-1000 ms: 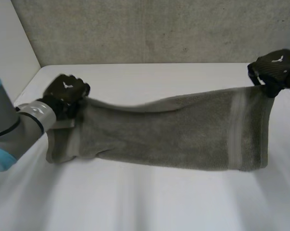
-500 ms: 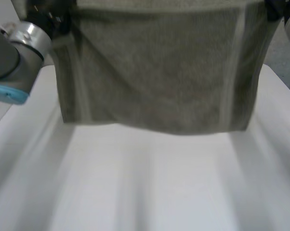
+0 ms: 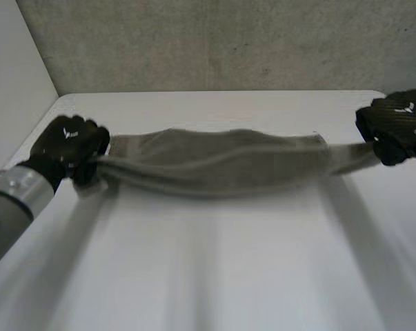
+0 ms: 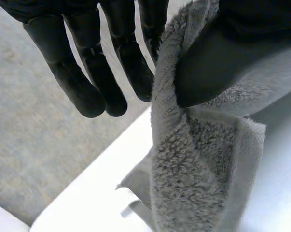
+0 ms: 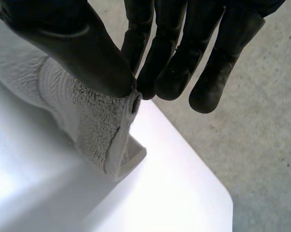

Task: Fold the towel.

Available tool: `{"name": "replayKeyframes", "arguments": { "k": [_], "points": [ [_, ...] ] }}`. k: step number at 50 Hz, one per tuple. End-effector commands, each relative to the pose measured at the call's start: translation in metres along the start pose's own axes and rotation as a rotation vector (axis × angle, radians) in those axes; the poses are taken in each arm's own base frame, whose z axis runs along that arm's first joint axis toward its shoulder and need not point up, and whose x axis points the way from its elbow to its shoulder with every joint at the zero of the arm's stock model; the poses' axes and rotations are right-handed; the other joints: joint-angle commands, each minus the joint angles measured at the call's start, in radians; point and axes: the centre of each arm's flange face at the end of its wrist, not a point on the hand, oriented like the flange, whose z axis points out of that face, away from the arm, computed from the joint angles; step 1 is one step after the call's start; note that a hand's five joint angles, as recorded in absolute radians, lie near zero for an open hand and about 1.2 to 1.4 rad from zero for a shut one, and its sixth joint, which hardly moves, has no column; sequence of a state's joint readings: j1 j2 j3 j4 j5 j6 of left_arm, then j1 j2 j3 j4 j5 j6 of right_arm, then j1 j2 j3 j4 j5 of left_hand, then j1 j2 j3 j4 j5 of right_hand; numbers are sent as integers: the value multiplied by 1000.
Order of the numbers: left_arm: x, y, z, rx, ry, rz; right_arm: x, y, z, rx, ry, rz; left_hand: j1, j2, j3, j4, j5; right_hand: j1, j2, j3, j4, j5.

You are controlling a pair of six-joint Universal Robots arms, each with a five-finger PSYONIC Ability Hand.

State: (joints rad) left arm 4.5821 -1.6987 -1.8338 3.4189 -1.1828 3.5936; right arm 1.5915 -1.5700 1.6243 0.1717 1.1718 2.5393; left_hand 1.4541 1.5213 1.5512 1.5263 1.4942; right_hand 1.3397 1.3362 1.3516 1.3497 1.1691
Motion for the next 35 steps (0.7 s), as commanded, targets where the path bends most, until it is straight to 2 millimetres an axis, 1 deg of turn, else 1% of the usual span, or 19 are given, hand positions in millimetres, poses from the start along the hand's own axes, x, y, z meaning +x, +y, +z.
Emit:
{"name": "replayKeyframes", "arguments": {
  "k": [1, 7, 9, 11, 12, 14, 15, 17, 18, 20, 21, 22, 24, 25, 27, 30, 31, 34, 35],
  "points": [
    [8, -18, -32, 33, 30, 46, 22, -10, -31, 4, 48, -1, -58, -125, -155, -130, -273, 57, 60, 45, 47, 53],
    [4, -32, -33, 78, 16, 69, 29, -22, -32, 48, 46, -16, -58, -125, -155, -130, -273, 57, 60, 45, 47, 53],
    [3, -31, -30, 77, 18, 70, 30, -20, -30, 48, 37, -10, -58, -125, -155, -130, -273, 57, 60, 45, 47, 53],
    [6, -19, -20, 42, 39, 60, 30, -8, -15, 6, 9, 15, -58, -125, -155, -130, -273, 57, 60, 45, 47, 53],
    [6, -19, -20, 42, 39, 60, 30, -7, -15, 6, 8, 15, -58, -125, -155, -130, -273, 57, 60, 45, 47, 53],
    [9, 3, 0, -10, 63, 43, 28, 10, 8, -46, -35, 44, -58, -125, -155, -130, -273, 57, 60, 45, 47, 53],
    [9, 3, 0, -10, 63, 43, 28, 10, 8, -46, -36, 44, -58, -125, -155, -130, -273, 57, 60, 45, 47, 53],
    [9, 20, 20, -50, 81, 39, 27, 24, 31, -81, -70, 64, -58, -125, -155, -130, -273, 57, 60, 45, 47, 53],
    [9, 21, 20, -50, 81, 39, 27, 24, 31, -81, -70, 64, -58, -125, -155, -130, -273, 57, 60, 45, 47, 53],
    [9, 35, 41, -68, 97, 59, 26, 38, 53, -120, -83, 75, -58, -125, -155, -130, -273, 57, 60, 45, 47, 53],
    [11, 39, 51, -63, 107, 74, 24, 45, 63, -142, -82, 79, -58, -125, -155, -130, -273, 57, 60, 45, 47, 53],
    [11, 39, 51, -63, 107, 74, 24, 45, 63, -143, -82, 79, -58, -125, -155, -130, -273, 57, 60, 45, 47, 53],
    [16, 42, 72, -44, 125, 94, 18, 52, 83, -162, -70, 61, -58, -125, -155, -130, -273, 57, 60, 45, 47, 53],
    [16, 42, 72, -44, 125, 94, 18, 52, 83, -162, -70, 61, -58, -125, -155, -130, -273, 57, 60, 45, 47, 53],
    [16, 46, 91, -33, 115, 102, 11, 55, 101, -152, -52, 36, -58, -125, -155, -130, -273, 57, 60, 45, 47, 53],
    [15, 55, 105, -43, 89, 112, 5, 60, 114, -148, -29, 20, -72, -139, -169, -144, -287, 57, 60, 45, 47, 53],
    [15, 55, 105, -43, 89, 112, 5, 60, 115, -148, -29, 19, -72, -139, -169, -144, -287, 57, 60, 45, 47, 53],
    [27, 62, 120, -33, 97, 124, -5, 70, 132, -127, -7, 4, -119, -186, -216, -191, -334, 57, 60, 45, 47, 53],
    [27, 62, 120, -33, 98, 124, -5, 70, 132, -127, -7, 3, -119, -186, -216, -191, -334, 57, 60, 45, 47, 53]
  ]
}}
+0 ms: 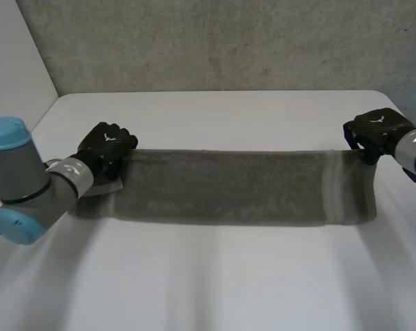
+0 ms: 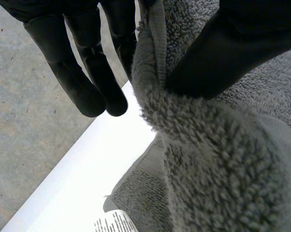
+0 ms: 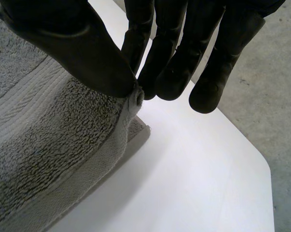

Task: Fold the towel.

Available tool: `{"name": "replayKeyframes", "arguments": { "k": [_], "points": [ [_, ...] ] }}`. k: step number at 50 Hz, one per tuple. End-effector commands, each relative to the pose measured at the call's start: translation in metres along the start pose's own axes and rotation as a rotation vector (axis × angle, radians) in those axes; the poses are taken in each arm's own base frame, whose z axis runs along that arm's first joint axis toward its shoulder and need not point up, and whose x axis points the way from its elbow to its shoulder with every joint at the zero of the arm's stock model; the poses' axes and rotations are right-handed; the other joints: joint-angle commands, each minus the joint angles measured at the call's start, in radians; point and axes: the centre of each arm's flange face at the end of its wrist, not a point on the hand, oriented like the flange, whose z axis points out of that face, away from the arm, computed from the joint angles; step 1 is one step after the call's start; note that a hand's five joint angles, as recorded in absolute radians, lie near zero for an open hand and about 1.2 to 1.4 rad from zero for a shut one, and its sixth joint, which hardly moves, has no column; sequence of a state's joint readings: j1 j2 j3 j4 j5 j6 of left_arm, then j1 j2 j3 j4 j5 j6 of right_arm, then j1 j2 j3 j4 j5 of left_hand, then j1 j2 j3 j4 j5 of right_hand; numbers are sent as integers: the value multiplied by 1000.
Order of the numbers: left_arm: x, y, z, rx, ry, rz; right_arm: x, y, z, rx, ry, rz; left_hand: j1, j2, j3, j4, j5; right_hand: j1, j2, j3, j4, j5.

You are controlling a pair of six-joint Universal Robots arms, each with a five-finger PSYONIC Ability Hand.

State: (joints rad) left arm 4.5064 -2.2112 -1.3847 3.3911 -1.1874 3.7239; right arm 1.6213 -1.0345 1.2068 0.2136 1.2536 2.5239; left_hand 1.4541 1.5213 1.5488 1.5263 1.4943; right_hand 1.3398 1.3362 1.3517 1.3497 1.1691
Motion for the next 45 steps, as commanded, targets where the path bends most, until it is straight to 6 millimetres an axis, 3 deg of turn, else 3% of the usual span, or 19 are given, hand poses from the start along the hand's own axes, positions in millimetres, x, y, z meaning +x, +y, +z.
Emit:
{"name": "replayKeyframes", "arguments": {
  "k": [1, 6, 8, 9, 10, 11, 12, 14, 17, 19, 21, 28, 35, 39, 45],
  "points": [
    [11, 9, 28, 14, -5, 21, -15, 8, 32, 36, 46, -32, -119, -186, -214, -191, -334, 56, 60, 45, 47, 53],
    [11, 12, 38, 32, -17, 31, -21, 11, 42, 53, 82, -49, -283, -351, -378, -356, -498, 56, 60, 45, 47, 53],
    [13, 14, 41, 40, -18, 59, -21, 12, 47, 59, 109, -57, -604, -672, -699, -677, -819, -41, -38, -53, -51, -45],
    [13, 14, 41, 40, -18, 59, -21, 12, 47, 59, 109, -58, -606, -674, -701, -679, -821, -42, -39, -54, -52, -46],
    [13, 15, 42, 43, -24, 94, -20, 14, 49, 56, 122, -58, -792, -860, -887, -865, -1007, -449, -446, -461, -459, -453],
    [13, 17, 44, 44, -38, 138, -21, 15, 50, 50, 127, -59, -966, -1033, -1061, -1038, -1181, -642, -639, -654, -652, -646],
    [13, 17, 44, 44, -38, 139, -21, 15, 50, 50, 127, -59, -967, -1035, -1062, -1040, -1182, -644, -641, -656, -654, -648],
    [14, 18, 44, 38, -57, 247, -17, 12, 50, 52, 143, -60, -1266, -1333, -1361, -1338, -1481, -670, -667, -682, -680, -674],
    [14, 18, 44, 33, -67, 293, -16, 11, 49, 57, 145, -59, -1267, -1334, -1362, -1339, -1482, -729, -726, -741, -739, -733],
    [12, 15, 44, 33, -79, 331, -18, 8, 47, 63, 143, -60, -1270, -1337, -1365, -1342, -1485, -1030, -1026, -1042, -1040, -1034],
    [12, 13, 44, 39, -81, 328, -16, 5, 45, 71, 146, -57, -1273, -1340, -1368, -1345, -1488, -1165, -1162, -1177, -1175, -1169],
    [1, -4, 40, 68, -108, 298, -9, -12, 29, 103, 171, -58, -1273, -1340, -1368, -1345, -1488, -1165, -1162, -1177, -1175, -1169],
    [-10, -25, 18, 92, -110, 156, -10, -23, 2, 116, 171, -58, -1273, -1340, -1368, -1345, -1488, -1165, -1162, -1177, -1175, -1169],
    [-10, -26, 14, 92, -107, 142, -13, -23, -8, 114, 165, -57, -1273, -1340, -1368, -1345, -1488, -1165, -1162, -1177, -1175, -1169],
    [-29, -12, 16, 59, -154, 154, -20, -18, -18, 89, 143, -52, -1255, -1323, -1350, -1328, -1470, -1165, -1162, -1177, -1175, -1169]
  ]
}}
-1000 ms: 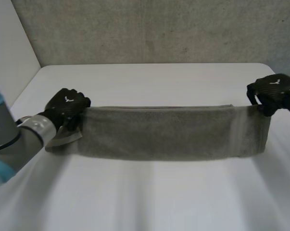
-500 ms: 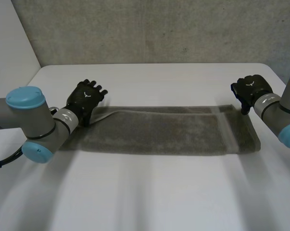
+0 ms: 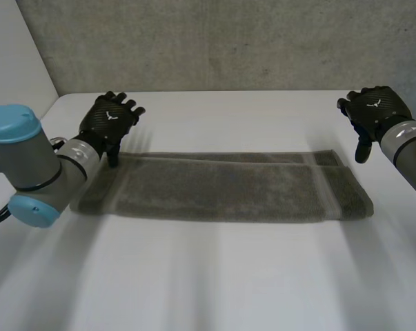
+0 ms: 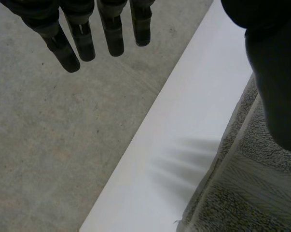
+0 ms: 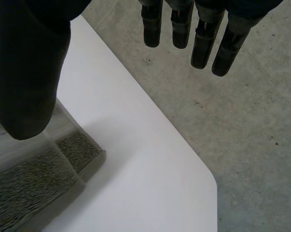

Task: Fold the towel.

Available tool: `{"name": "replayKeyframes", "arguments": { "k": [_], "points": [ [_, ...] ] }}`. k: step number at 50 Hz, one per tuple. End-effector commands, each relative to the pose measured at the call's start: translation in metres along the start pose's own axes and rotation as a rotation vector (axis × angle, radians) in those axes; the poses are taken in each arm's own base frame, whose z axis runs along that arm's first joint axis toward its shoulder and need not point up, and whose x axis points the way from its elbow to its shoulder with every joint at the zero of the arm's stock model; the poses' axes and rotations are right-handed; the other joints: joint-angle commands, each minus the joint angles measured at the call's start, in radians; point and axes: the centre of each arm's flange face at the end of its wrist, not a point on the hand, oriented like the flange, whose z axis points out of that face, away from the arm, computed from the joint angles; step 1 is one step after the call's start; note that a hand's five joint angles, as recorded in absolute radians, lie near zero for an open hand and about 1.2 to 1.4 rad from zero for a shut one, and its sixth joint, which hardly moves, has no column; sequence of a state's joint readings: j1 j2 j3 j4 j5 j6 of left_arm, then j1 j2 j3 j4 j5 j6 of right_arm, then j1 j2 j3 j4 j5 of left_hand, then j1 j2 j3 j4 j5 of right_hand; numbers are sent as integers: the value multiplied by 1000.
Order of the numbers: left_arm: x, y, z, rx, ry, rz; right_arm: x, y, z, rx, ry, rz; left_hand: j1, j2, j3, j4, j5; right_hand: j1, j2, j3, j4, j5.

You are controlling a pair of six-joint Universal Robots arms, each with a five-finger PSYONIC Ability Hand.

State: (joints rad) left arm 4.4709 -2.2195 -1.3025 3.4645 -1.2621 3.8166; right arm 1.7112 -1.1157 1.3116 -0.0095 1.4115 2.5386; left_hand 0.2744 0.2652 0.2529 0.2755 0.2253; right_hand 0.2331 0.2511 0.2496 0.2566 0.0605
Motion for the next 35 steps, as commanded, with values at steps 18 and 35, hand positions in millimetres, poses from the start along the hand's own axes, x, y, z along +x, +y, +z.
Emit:
{"name": "replayKeyframes", "arguments": {
  "k": [18, 35],
  "points": [
    [1, 19, -26, -100, 18, -121, 6, 35, -30, -185, -146, 231, -64, -55, -42, -65, -189, 122, 104, 105, 98, 120],
    [11, 10, -40, -98, 46, -287, -19, 86, -11, -247, -214, 285, -58, -49, -36, -59, -183, 307, 289, 290, 283, 305]
  ]
}}
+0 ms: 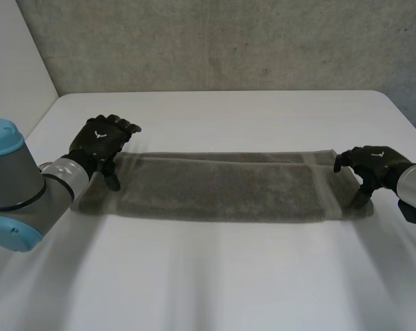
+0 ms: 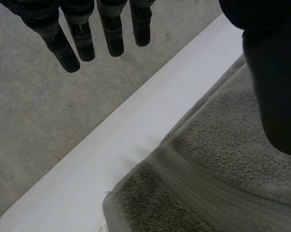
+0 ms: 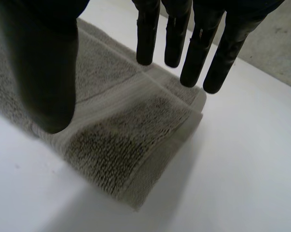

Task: Fold the towel.

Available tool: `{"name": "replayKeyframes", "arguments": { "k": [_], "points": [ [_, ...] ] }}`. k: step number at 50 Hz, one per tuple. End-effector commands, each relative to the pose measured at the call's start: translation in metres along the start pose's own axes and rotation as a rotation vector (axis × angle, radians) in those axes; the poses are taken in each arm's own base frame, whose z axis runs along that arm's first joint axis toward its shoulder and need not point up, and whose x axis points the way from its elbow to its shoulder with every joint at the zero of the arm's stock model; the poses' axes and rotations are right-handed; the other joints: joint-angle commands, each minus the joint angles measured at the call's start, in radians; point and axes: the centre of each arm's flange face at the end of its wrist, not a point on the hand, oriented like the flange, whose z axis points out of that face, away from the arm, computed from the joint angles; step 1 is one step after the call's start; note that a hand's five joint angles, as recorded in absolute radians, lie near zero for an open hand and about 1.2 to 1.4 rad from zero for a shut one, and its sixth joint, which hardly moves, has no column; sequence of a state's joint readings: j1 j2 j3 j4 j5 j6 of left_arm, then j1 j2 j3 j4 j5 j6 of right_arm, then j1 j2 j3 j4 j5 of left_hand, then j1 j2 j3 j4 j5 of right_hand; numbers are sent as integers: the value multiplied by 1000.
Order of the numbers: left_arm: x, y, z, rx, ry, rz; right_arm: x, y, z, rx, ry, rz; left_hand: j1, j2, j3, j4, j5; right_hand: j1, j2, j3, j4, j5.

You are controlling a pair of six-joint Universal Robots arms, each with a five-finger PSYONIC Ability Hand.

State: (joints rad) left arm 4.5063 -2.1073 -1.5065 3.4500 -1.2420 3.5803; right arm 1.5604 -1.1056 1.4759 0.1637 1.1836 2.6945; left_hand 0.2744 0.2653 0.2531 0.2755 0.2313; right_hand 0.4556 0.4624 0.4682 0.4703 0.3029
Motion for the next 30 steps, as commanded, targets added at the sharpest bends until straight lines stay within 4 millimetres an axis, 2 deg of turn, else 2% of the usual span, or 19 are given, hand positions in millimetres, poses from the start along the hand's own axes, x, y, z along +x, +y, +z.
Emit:
{"name": "replayKeyframes", "arguments": {
  "k": [1, 8, 11, 12, 13, 14, 15, 17, 19, 21, 22, 23, 25, 27, 30],
  "points": [
    [5, 1, -3, -5, 13, -14, 1, 24, 23, -25, 27, -6, -58, -49, -37, -59, -189, 84, 78, 72, 70, 63],
    [13, 1, -5, -9, 29, -15, 1, 31, 26, -56, 50, -30, -58, -49, -37, -59, -189, 114, 107, 101, 99, 92],
    [14, 2, -5, -11, 32, -16, 2, 33, 28, -63, 56, -51, -58, -49, -37, -59, -189, 211, 204, 198, 196, 189],
    [13, 1, -5, -10, 32, -15, 3, 35, 29, -69, 59, -58, -58, -49, -37, -59, -189, 324, 317, 311, 309, 302],
    [14, 2, -5, -11, 32, -16, 4, 37, 30, -76, 60, -66, -58, -49, -37, -59, -189, 590, 583, 577, 575, 568],
    [14, 2, -5, -11, 32, -16, 4, 37, 30, -76, 60, -66, -58, -49, -37, -59, -189, 592, 585, 580, 578, 570],
    [13, 1, -5, -10, 32, -15, 6, 38, 31, -76, 66, -72, -58, -49, -37, -59, -189, 866, 859, 853, 851, 844],
    [13, 1, -5, -10, 32, -15, 7, 37, 31, -77, 80, -74, -58, -49, -37, -59, -189, 940, 933, 927, 925, 918],
    [13, 1, -5, -8, 31, -15, 13, 37, 32, -79, 114, -78, -58, -49, -37, -59, -189, 941, 934, 928, 926, 919],
    [12, -2, -6, -1, 26, -12, 36, 34, 29, -78, 237, -88, -58, -49, -37, -59, -189, 941, 934, 928, 926, 919],
    [12, -2, -6, -1, 26, -12, 36, 34, 29, -78, 237, -88, -58, -49, -37, -59, -189, 941, 934, 928, 926, 919],
    [10, -5, -7, 4, 20, -10, 45, 30, 26, -74, 282, -105, -58, -49, -37, -59, -189, 941, 934, 928, 926, 919],
    [10, -7, -9, 8, 18, -8, 50, 25, 22, -70, 316, -141, -58, -49, -37, -59, -189, 941, 934, 928, 926, 919],
    [7, -12, -12, 19, 12, -5, 69, 18, 12, -96, 386, -245, -61, -52, -40, -62, -192, 941, 934, 928, 926, 919],
    [6, -14, -14, 23, 7, -3, 80, 19, 8, -120, 418, -300, -61, -52, -40, -62, -192, 941, 934, 928, 926, 919]
  ]
}}
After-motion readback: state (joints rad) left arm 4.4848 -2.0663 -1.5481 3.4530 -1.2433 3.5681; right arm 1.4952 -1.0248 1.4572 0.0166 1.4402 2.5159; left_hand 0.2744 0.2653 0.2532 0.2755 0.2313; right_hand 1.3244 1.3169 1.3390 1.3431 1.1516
